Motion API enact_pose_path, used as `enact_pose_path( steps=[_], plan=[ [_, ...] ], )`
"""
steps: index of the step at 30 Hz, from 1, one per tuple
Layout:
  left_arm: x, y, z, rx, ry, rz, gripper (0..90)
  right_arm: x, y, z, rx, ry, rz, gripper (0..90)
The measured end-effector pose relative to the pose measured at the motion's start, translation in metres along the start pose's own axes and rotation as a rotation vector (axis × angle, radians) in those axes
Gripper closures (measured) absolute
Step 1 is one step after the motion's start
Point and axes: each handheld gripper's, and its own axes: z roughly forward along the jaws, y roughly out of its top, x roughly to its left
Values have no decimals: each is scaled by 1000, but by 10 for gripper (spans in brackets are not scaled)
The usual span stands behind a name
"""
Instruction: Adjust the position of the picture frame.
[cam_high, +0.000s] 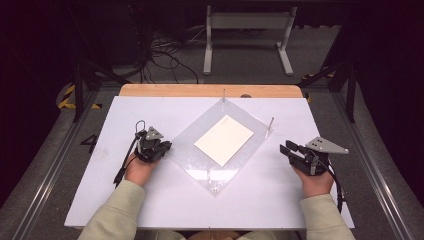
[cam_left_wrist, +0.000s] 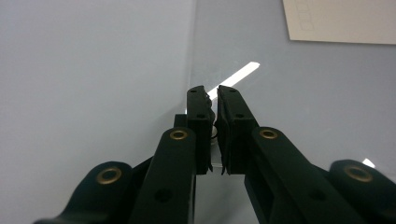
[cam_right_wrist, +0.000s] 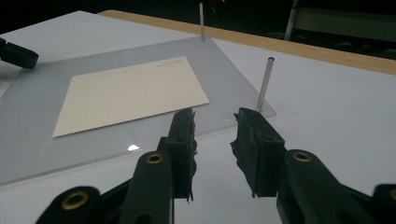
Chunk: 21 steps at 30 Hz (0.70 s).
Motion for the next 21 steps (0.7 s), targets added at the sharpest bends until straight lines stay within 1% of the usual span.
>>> enact_pose_path(
  steps=[2,3,5,6,7,9,10,13,14,15,16,17,19,21],
  plan=[
    [-6,-1,-6,41,-58,40,841,0,1,-2,-3,4,4,661],
    [-9,-2,-8,52,-75,55,842,-1,1,-3,-6,7,8,661],
    [-19,-3,-14,93,-123,110,841,-2,1,-5,-6,8,10,661],
    [-19,-3,-14,93,-123,110,841,-2,1,-5,-8,12,17,661],
    [-29,-3,-18,121,-161,166,841,-3,1,-5,-7,14,19,660],
    [-40,-4,-21,147,-220,214,841,-4,2,-5,-7,14,22,659],
    [-46,-5,-23,156,-238,232,842,-5,2,-5,-7,16,23,659],
    [-61,-8,-26,173,-318,278,842,-7,2,-5,-7,18,23,659],
    [-65,-9,-27,177,-341,305,841,-7,2,-5,-4,19,31,659],
    [-72,-10,-28,179,-363,313,841,-9,2,-4,-1,18,34,659],
    [-77,-11,-29,188,-382,337,841,-10,2,-4,1,17,40,659],
    [-84,-11,-30,196,-401,350,841,-11,2,-3,2,17,44,658],
    [-98,-12,-31,202,-460,407,840,-13,1,-2,11,17,55,655],
    [-114,-13,-31,194,-506,469,839,-14,0,1,19,14,56,653]
  ],
)
